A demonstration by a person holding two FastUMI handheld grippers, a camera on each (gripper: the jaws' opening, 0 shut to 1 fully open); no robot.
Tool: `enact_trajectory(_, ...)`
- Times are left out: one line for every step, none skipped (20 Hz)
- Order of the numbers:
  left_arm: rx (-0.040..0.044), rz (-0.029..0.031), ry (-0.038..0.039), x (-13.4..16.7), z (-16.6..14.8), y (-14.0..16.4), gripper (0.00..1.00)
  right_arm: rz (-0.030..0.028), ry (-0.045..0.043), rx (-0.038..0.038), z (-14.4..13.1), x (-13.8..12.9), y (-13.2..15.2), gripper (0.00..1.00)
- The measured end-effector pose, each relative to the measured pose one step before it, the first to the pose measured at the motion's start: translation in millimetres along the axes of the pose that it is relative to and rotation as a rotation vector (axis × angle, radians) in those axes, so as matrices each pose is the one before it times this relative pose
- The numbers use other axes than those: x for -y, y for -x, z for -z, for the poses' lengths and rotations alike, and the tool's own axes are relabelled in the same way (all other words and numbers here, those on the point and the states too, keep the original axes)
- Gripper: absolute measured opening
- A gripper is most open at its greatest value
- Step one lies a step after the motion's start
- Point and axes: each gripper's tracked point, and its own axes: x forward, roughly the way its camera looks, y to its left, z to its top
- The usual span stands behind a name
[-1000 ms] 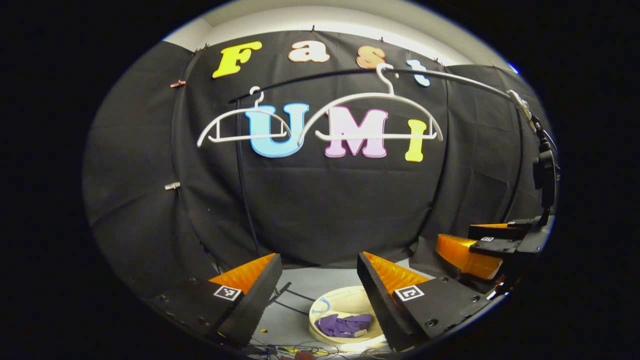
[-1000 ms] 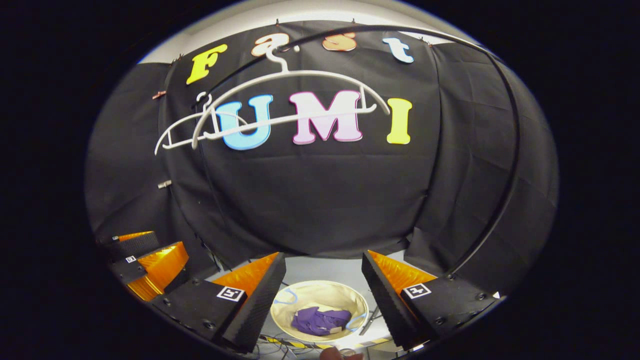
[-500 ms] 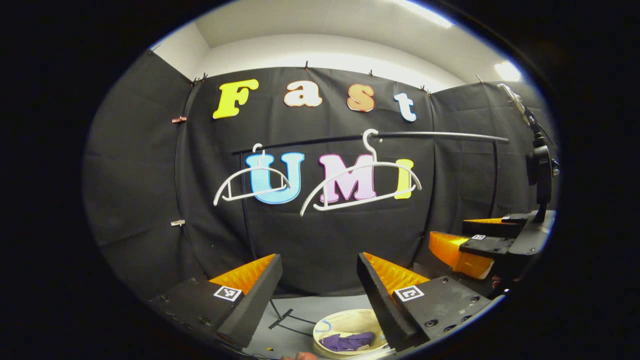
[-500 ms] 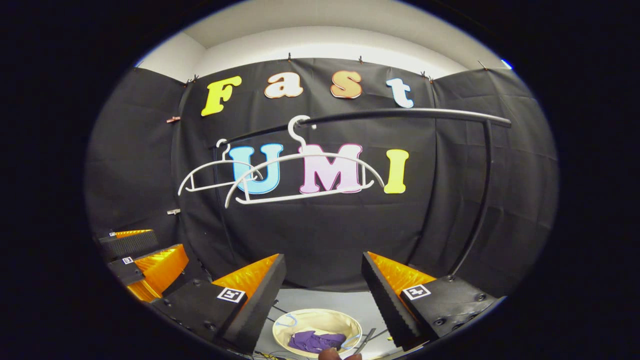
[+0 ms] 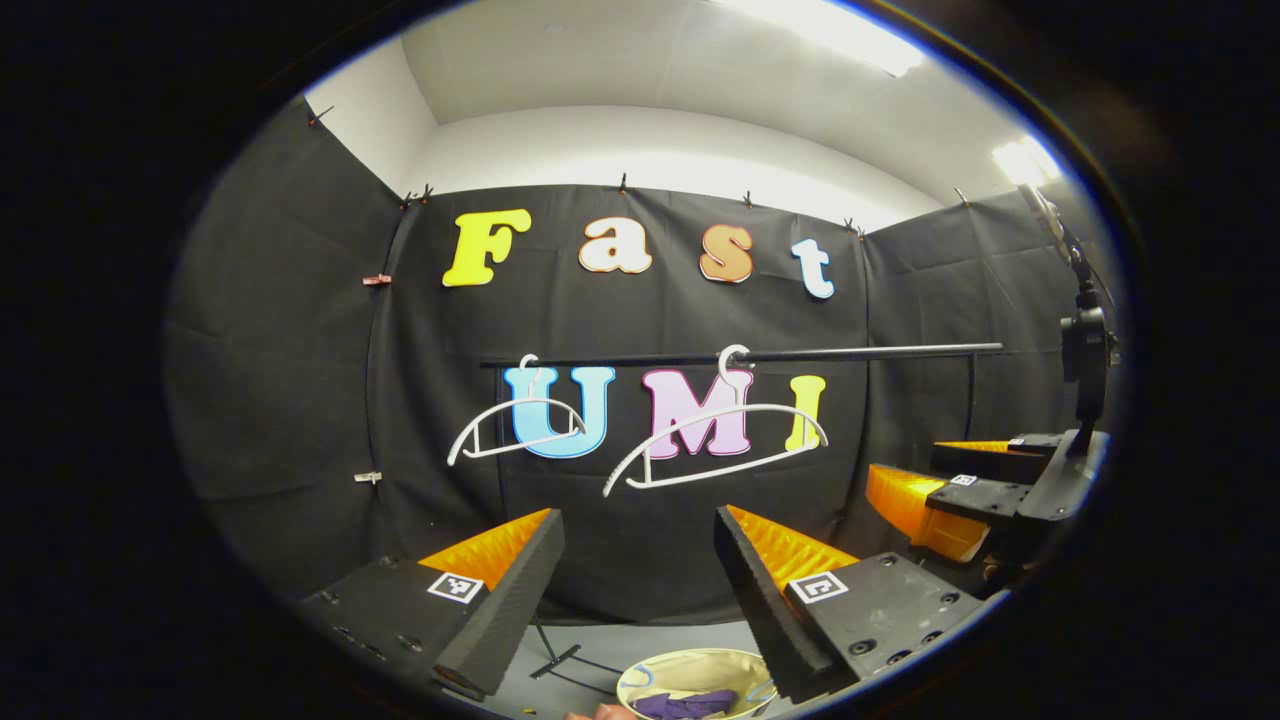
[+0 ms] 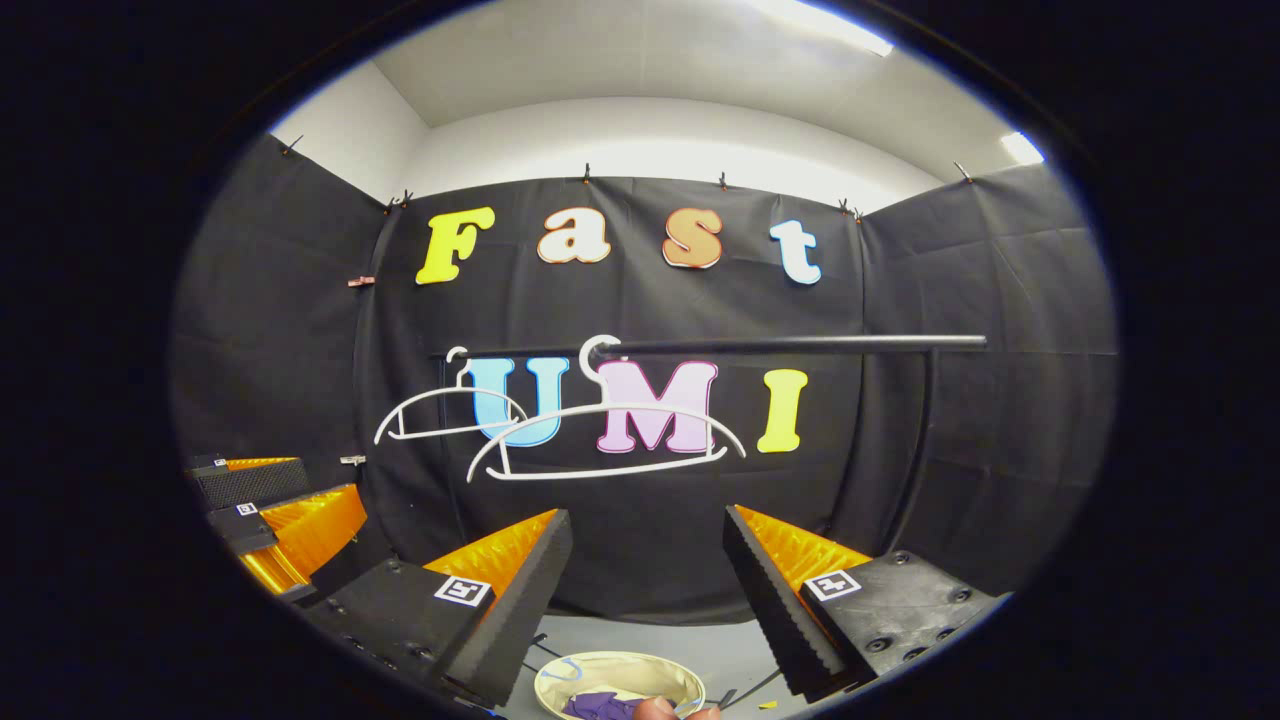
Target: Grasp the clothes on the hanger with both hands and then place them into the laundry hamper below.
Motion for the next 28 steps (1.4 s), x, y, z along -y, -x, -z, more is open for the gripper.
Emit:
enact_trajectory(0.01128,-0.00355,-0.00245,1.12,-3.76,2.53,0.95,-0.00182,0.00315,0.01883,-5.74,0.82,2.44,0.98)
enact_trajectory(0.00598,-0.00685,0.00475,0.54,-2.33,3.28,0.93,-0.00057,0.00445,0.00545,-1.45,-0.36,2.59,0.99)
enact_trajectory(0.00135,0.00056,0.00511,0.99,-1.76,1.57,0.92,-0.00864,0.00254,-0.00128,0.07,-2.12,2.49,1.00)
enact_trajectory(0.00205,-0.00410,0.00206,-1.03,-0.52,2.47,0.92,-0.00358,0.00058,0.00165,-0.27,-2.03,2.72,1.00)
enact_trajectory(-0.00162,-0.00382,-0.00212,-0.91,-1.45,1.49,0.92,-0.00086,-0.00479,0.00354,-1.44,-0.91,2.02,0.93)
enact_trajectory(0.00338,-0.00288,-0.00654,0.98,-0.92,3.02,0.92,-0.00485,-0.01063,0.01103,-3.31,-1.08,2.19,0.98)
enact_trajectory(0.00215,-0.00042,-0.00557,2.01,-0.83,3.83,0.95,-0.00700,-0.00889,0.00807,-2.17,-3.58,0.83,0.97)
enact_trajectory(0.00530,0.00070,-0.00435,2.06,-1.42,3.16,0.95,-0.00437,-0.00098,0.01063,-2.29,-2.10,0.42,0.93)
enact_trajectory(0.00176,-0.00073,-0.00396,0.68,2.04,2.32,0.95,0.00145,0.00599,0.01171,-1.05,2.80,-0.79,0.97)
enact_trajectory(-0.00225,0.00074,-0.00233,1.07,0.54,2.08,0.92,-0.00224,0.00665,0.01198,-3.30,0.08,-0.38,0.93)
enact_trajectory(-0.00177,0.00464,-0.00526,3.28,0.64,2.82,0.95,-0.00458,0.00445,0.01080,-2.26,-0.89,-0.72,0.94)
enact_trajectory(-0.00436,0.00300,-0.00591,2.45,0.70,1.86,0.92,-0.00645,0.00152,0.00275,-0.86,-1.21,-1.24,0.97)
enact_trajectory(0.00240,-0.00185,-0.00176,0.29,0.81,1.78,0.95,-0.00416,-0.00165,-0.00448,1.77,-1.26,-2.27,0.97)
enact_trajectory(0.00408,-0.00211,0.00523,0.00,-1.35,0.55,0.95,-0.00525,-0.00198,-0.00685,2.30,-2.25,-4.23,0.94)
enact_trajectory(0.00355,-0.00345,0.00582,0.18,-0.58,0.84,0.95,-0.00590,-0.00062,-0.00346,1.88,-3.03,-4.78,0.97)
enact_trajectory(0.00055,-0.00729,0.00424,-0.86,-1.12,-0.22,0.92,-0.00779,0.00168,-0.00793,3.59,-4.05,-4.07,0.97)
enact_trajectory(0.00142,-0.00590,-0.00098,-1.48,-0.89,-0.57,0.95,-0.00726,0.00141,-0.00608,2.14,-3.18,-1.98,0.97)
enact_trajectory(-0.00398,-0.00278,-0.00086,-0.43,1.19,-0.34,0.92,-0.00408,-0.00009,-0.00555,1.63,-0.64,0.48,0.97)
enact_trajectory(-0.00221,-0.00195,-0.00029,-0.90,1.16,0.11,0.95,-0.00480,-0.00001,-0.00028,0.20,-1.28,-0.56,0.97)
enact_trajectory(-0.00159,-0.00420,0.00037,-0.81,0.07,-0.72,0.95,0.00224,0.00346,0.00158,0.08,0.96,0.21,0.94)
enact_trajectory(0.00033,-0.00152,0.00052,-1.01,0.22,-0.37,0.95,0.00136,0.00280,0.00245,-0.47,0.90,-0.10,0.97)
enact_trajectory(-0.00110,-0.00036,0.00090,0.50,0.12,-0.60,0.92,0.00306,0.00132,0.00115,0.74,0.40,0.20,0.97)
enact_trajectory(0.00141,-0.00419,-0.00020,-1.88,0.25,-0.53,0.95,0.00035,0.00116,0.00035,0.28,-0.27,0.12,0.97)
enact_trajectory(0.00338,-0.00151,-0.00157,-0.34,-1.57,-0.08,0.95,0.00195,0.00011,-0.00161,0.37,0.45,0.14,0.97)
enact_trajectory(0.00176,0.00216,-0.00117,0.98,-1.07,0.55,0.95,-0.00049,-0.00127,0.00016,-0.41,-0.23,0.13,0.97)
enact_trajectory(0.00319,0.00134,-0.00125,0.23,-0.63,0.10,0.92,-0.00093,-0.00221,0.00163,-0.18,-0.75,0.15,0.97)
enact_trajectory(0.00221,0.00315,-0.00299,0.16,-0.97,1.40,0.92,-0.00182,-0.00225,-0.00141,0.48,-0.73,0.93,0.97)
enact_trajectory(0.00198,-0.00090,-0.00432,-0.85,-0.85,0.55,0.95,-0.00317,-0.00281,-0.00052,0.63,-1.62,0.75,0.97)
